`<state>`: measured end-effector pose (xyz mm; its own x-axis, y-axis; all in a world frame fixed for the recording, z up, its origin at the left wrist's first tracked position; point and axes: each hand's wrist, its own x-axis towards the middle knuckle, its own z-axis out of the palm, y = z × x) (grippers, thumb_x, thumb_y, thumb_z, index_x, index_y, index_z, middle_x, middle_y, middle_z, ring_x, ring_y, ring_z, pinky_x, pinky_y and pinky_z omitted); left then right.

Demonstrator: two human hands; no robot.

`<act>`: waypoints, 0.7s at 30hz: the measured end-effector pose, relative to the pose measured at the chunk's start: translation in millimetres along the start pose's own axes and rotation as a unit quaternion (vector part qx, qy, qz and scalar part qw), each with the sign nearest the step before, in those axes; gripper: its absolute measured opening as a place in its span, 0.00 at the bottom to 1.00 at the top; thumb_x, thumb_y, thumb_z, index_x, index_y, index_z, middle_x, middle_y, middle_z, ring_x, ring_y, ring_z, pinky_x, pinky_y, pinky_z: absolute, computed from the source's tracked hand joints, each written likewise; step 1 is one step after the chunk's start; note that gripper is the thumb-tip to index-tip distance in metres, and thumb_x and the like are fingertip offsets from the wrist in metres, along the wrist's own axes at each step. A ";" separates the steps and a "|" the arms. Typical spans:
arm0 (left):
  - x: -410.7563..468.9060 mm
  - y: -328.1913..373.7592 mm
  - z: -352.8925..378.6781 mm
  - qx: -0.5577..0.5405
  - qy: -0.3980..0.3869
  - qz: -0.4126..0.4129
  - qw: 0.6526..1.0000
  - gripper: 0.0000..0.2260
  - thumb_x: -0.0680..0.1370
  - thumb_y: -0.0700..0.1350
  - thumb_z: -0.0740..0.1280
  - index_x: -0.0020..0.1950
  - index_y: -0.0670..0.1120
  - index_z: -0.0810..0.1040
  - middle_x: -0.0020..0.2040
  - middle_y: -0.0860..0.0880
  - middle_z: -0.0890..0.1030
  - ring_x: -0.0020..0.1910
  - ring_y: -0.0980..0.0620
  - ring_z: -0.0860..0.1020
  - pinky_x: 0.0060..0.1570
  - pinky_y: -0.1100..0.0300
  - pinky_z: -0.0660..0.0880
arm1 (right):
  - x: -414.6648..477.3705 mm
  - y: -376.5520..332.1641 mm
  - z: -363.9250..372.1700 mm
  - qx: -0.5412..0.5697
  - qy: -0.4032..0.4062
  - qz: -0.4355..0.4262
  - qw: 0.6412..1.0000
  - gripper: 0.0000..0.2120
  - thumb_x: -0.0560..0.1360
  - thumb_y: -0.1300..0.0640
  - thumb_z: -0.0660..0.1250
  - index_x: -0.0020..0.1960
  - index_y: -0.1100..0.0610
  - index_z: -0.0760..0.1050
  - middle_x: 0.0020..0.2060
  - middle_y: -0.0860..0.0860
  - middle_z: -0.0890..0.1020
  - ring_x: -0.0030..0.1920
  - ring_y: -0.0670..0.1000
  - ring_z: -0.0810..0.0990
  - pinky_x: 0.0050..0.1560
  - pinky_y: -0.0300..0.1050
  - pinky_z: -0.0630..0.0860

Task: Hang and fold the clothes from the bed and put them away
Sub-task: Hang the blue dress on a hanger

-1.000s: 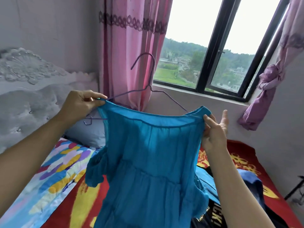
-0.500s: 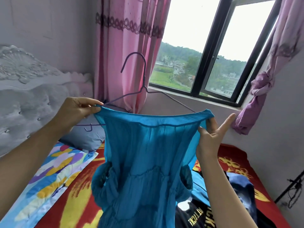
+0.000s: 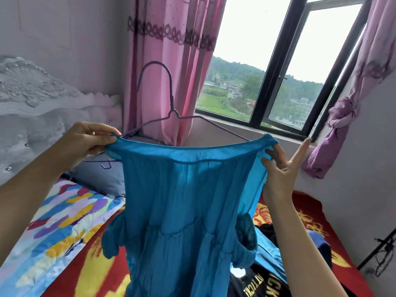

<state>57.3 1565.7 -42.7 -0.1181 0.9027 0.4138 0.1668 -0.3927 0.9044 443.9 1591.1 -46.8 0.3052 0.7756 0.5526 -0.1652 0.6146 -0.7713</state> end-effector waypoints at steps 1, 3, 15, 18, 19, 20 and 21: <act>0.6 3.0 3.8 0.003 0.014 0.010 1.000 0.23 0.74 0.29 0.64 0.32 0.56 0.85 0.27 0.57 0.80 0.27 0.62 0.74 0.27 0.75 0.69 | 0.2 1.0 0.7 0.003 0.014 0.002 1.000 0.48 0.72 0.78 0.58 0.75 0.41 0.39 0.53 0.51 0.79 0.50 0.50 0.77 0.58 0.53 0.70; 0.5 8.9 13.9 0.023 0.047 0.045 0.998 0.21 0.74 0.30 0.66 0.34 0.54 0.85 0.28 0.58 0.80 0.28 0.64 0.76 0.30 0.76 0.71 | -0.7 3.4 4.1 0.039 0.023 0.018 0.999 0.48 0.73 0.79 0.57 0.75 0.39 0.39 0.55 0.52 0.78 0.42 0.47 0.76 0.52 0.47 0.71; -17.3 29.1 36.3 0.203 0.126 0.222 0.945 0.14 0.73 0.33 0.70 0.43 0.54 0.79 0.34 0.71 0.78 0.33 0.67 0.75 0.36 0.76 0.71 | -21.6 23.8 11.2 0.035 -0.010 -0.010 0.999 0.47 0.69 0.80 0.52 0.68 0.32 0.48 0.72 0.43 0.51 0.61 0.32 0.71 0.52 0.35 0.73; -22.8 32.7 37.0 0.196 0.119 0.213 0.950 0.12 0.72 0.33 0.70 0.49 0.49 0.79 0.34 0.72 0.78 0.34 0.68 0.77 0.37 0.77 0.72 | -17.5 24.2 4.9 0.032 0.021 -0.015 0.999 0.46 0.70 0.79 0.51 0.68 0.32 0.48 0.70 0.45 0.55 0.57 0.30 0.73 0.45 0.36 0.75; -25.6 34.9 38.7 0.198 0.113 0.222 0.948 0.12 0.72 0.33 0.70 0.49 0.49 0.79 0.34 0.72 0.78 0.34 0.68 0.77 0.37 0.77 0.72 | -16.1 23.8 3.8 0.033 0.035 -0.014 0.999 0.47 0.70 0.79 0.51 0.69 0.32 0.47 0.72 0.45 0.55 0.62 0.33 0.71 0.49 0.39 0.74; -28.1 38.7 41.0 0.197 0.107 0.231 0.947 0.13 0.72 0.34 0.70 0.47 0.52 0.79 0.34 0.71 0.78 0.34 0.67 0.77 0.36 0.76 0.72 | -14.3 23.2 3.3 0.036 0.047 -0.007 0.998 0.47 0.70 0.78 0.51 0.71 0.33 0.46 0.74 0.47 0.54 0.67 0.39 0.68 0.51 0.42 0.73; -30.6 42.2 43.6 0.194 0.100 0.236 0.947 0.14 0.72 0.34 0.71 0.45 0.55 0.79 0.34 0.70 0.79 0.33 0.65 0.76 0.34 0.75 0.71 | -13.0 22.9 3.1 0.042 0.054 0.005 0.998 0.47 0.71 0.78 0.51 0.72 0.34 0.45 0.75 0.49 0.53 0.68 0.43 0.67 0.51 0.43 0.73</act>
<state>110.7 1529.1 -21.7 -0.1163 0.5762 0.8090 0.5898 -0.6154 0.5230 433.3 1595.5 -70.6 0.4024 0.7644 0.5038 -0.2455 0.6203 -0.7450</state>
